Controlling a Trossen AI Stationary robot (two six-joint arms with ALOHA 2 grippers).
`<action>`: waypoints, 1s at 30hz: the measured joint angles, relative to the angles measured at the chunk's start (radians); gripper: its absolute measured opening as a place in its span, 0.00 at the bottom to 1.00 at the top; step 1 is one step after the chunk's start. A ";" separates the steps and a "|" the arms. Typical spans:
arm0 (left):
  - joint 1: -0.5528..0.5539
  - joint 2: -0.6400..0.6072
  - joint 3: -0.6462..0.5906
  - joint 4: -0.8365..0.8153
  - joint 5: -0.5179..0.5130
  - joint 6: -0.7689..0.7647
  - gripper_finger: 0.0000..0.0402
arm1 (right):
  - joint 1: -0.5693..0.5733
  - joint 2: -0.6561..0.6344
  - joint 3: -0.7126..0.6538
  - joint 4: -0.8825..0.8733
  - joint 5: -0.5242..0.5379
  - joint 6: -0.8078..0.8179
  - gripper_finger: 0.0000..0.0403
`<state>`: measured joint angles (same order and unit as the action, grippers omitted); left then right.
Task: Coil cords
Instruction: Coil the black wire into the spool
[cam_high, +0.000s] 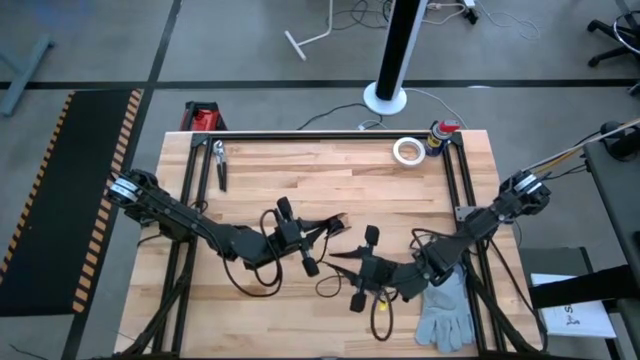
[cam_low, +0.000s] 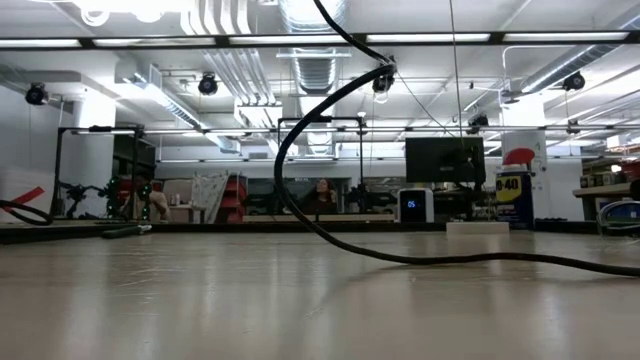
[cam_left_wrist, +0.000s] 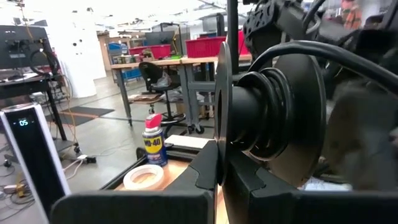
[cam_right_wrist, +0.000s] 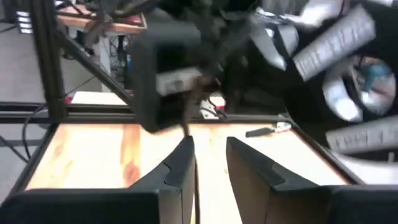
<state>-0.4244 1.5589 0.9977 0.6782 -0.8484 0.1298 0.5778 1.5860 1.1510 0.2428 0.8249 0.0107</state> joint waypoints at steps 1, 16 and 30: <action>0.000 0.000 0.000 0.006 0.002 0.001 0.00 | -0.001 0.000 -0.006 0.001 -0.007 0.012 0.20; -0.001 0.000 0.000 0.040 0.013 0.016 0.00 | -0.055 0.076 -0.035 0.089 -0.074 0.097 0.35; -0.005 0.000 0.000 0.056 0.023 0.016 0.00 | -0.104 0.138 -0.022 0.160 -0.130 0.049 0.32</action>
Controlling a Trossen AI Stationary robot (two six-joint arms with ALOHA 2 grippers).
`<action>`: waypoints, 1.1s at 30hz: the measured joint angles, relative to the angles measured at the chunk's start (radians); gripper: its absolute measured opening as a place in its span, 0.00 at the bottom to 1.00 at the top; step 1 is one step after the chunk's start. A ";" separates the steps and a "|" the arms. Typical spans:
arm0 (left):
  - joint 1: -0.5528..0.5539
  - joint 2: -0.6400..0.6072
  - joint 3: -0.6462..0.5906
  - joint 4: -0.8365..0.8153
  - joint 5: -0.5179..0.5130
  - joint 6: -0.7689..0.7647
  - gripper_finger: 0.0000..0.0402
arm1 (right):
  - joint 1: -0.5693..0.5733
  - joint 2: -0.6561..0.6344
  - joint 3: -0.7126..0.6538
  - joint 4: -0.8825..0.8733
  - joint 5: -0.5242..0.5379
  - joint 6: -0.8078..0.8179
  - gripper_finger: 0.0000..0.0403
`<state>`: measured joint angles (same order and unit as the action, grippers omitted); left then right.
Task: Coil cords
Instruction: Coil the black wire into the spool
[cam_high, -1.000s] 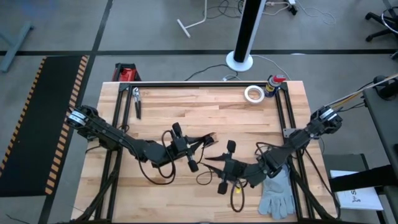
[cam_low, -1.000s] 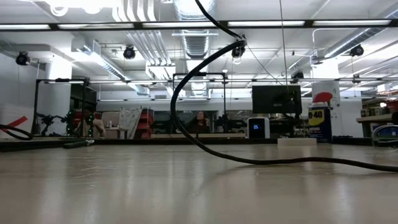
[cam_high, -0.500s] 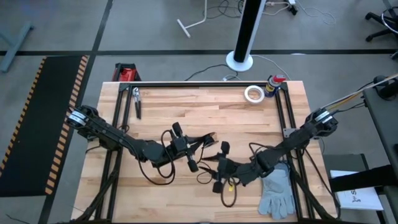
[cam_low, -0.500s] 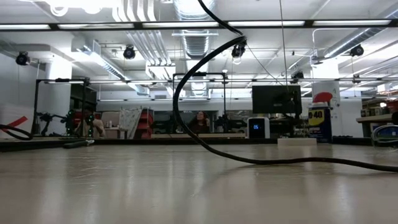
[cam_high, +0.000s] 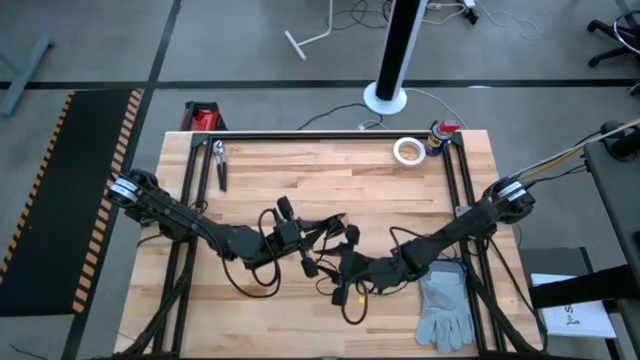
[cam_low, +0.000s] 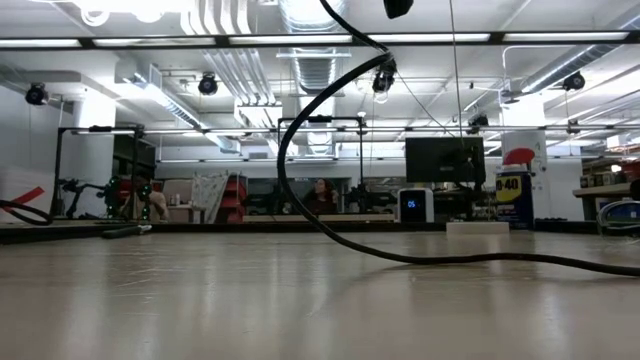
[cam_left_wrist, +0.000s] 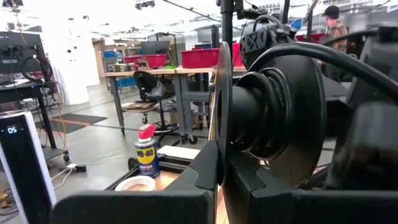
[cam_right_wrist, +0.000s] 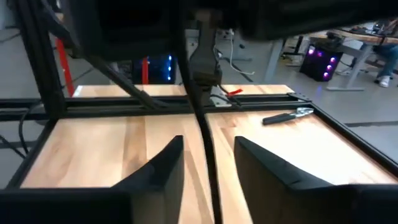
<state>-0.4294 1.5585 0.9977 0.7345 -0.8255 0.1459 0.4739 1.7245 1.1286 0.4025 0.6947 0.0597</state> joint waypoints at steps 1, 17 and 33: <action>-0.001 0.000 0.000 0.000 0.000 0.000 0.00 | -0.002 0.005 0.001 0.000 0.001 0.000 0.28; -0.016 0.000 0.000 0.017 -0.001 0.022 0.00 | -0.012 0.006 -0.003 -0.003 0.013 -0.017 0.01; -0.031 0.000 0.000 0.019 0.005 0.026 0.00 | -0.044 0.000 -0.003 -0.131 0.130 0.066 0.00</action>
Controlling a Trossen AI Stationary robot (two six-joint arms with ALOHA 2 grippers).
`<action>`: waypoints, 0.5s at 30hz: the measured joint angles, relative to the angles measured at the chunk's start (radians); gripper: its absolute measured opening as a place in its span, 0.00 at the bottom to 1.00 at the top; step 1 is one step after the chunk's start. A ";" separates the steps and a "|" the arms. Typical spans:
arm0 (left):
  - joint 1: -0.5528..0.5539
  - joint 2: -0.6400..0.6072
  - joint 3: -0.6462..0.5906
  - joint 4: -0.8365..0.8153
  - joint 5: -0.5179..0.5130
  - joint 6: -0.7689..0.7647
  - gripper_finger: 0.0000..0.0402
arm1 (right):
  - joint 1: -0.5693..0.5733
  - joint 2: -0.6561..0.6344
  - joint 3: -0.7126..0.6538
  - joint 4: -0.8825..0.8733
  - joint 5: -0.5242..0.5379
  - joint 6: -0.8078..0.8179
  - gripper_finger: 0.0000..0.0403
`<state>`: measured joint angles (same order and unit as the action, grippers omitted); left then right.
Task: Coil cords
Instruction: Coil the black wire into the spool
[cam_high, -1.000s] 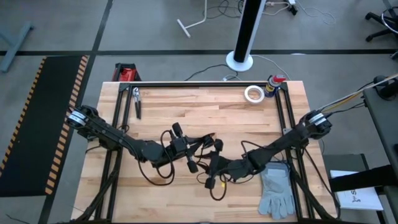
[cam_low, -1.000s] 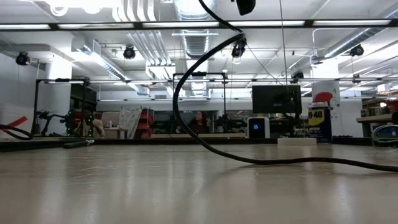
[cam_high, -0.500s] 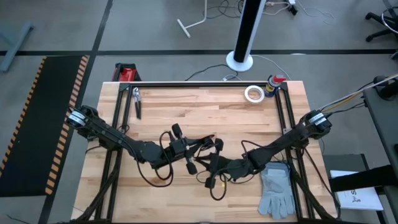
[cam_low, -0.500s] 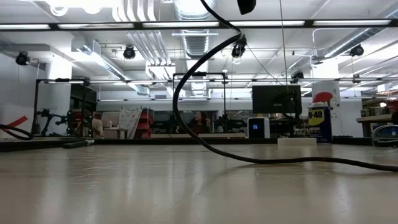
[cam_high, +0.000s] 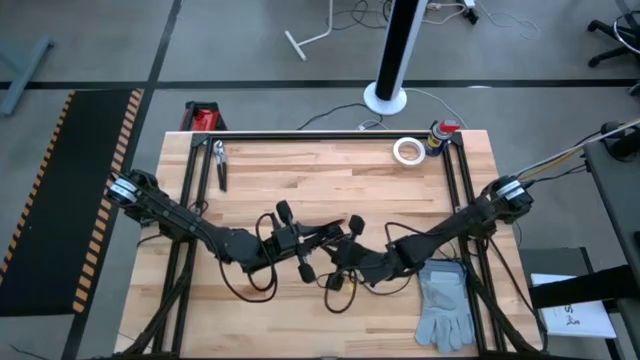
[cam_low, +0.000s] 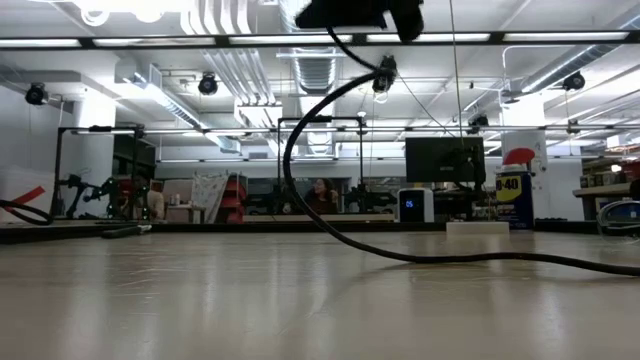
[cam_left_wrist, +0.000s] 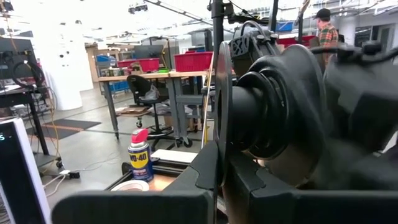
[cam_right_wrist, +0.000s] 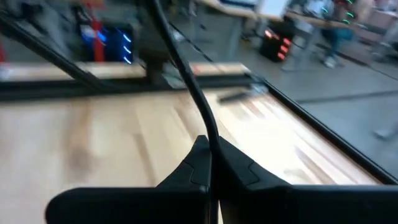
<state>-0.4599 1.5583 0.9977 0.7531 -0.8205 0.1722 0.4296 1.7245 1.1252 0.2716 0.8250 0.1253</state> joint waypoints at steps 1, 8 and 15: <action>-0.002 0.000 0.000 0.000 0.000 0.000 0.00 | -0.002 -0.003 -0.001 -0.040 0.021 0.024 0.00; -0.007 0.000 0.000 0.000 0.000 0.003 0.00 | -0.002 -0.026 -0.001 -0.148 0.130 0.054 0.00; -0.008 0.000 0.000 -0.016 0.000 0.003 0.00 | 0.007 -0.087 -0.002 -0.352 0.209 0.144 0.00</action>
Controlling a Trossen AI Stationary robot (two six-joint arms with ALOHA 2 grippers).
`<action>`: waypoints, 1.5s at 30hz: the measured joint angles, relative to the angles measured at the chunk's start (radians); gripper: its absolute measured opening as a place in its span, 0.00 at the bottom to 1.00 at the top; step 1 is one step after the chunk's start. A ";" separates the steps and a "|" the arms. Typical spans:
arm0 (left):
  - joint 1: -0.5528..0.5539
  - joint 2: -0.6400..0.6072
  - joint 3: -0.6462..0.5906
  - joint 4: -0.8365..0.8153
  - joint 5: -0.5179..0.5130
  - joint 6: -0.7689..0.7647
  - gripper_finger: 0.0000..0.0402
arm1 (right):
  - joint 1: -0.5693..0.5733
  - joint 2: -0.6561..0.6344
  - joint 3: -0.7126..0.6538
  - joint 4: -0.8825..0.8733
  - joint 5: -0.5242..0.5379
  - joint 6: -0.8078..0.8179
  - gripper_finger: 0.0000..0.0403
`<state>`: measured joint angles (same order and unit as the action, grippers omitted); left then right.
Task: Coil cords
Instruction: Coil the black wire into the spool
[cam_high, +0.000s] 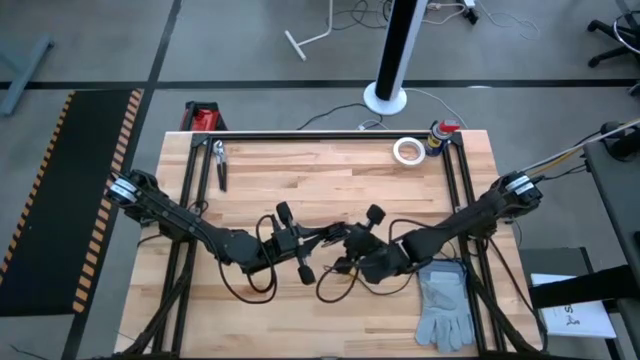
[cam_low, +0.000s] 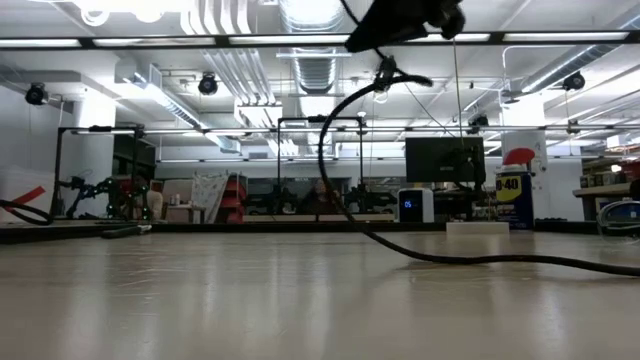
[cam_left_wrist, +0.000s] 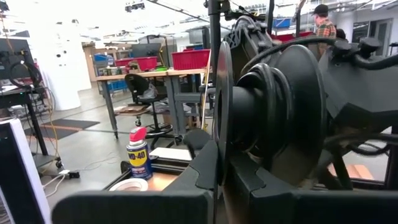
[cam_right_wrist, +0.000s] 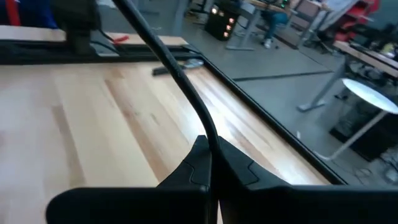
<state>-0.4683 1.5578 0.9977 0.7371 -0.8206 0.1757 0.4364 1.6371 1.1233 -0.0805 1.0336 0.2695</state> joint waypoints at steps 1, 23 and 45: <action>0.000 0.000 0.000 0.000 0.000 0.000 0.00 | 0.003 -0.011 0.000 -0.034 0.012 0.026 0.00; 0.025 -0.001 0.000 -0.262 -0.029 -0.028 0.00 | 0.114 -0.169 -0.015 -0.297 0.172 0.164 0.00; 0.070 0.009 0.000 -0.348 -0.033 -0.102 0.00 | 0.140 -0.136 0.029 0.139 0.022 -0.264 0.00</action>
<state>-0.3985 1.5665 0.9977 0.3888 -0.8537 0.0735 0.5759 1.5009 1.1519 0.0586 1.0551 0.0055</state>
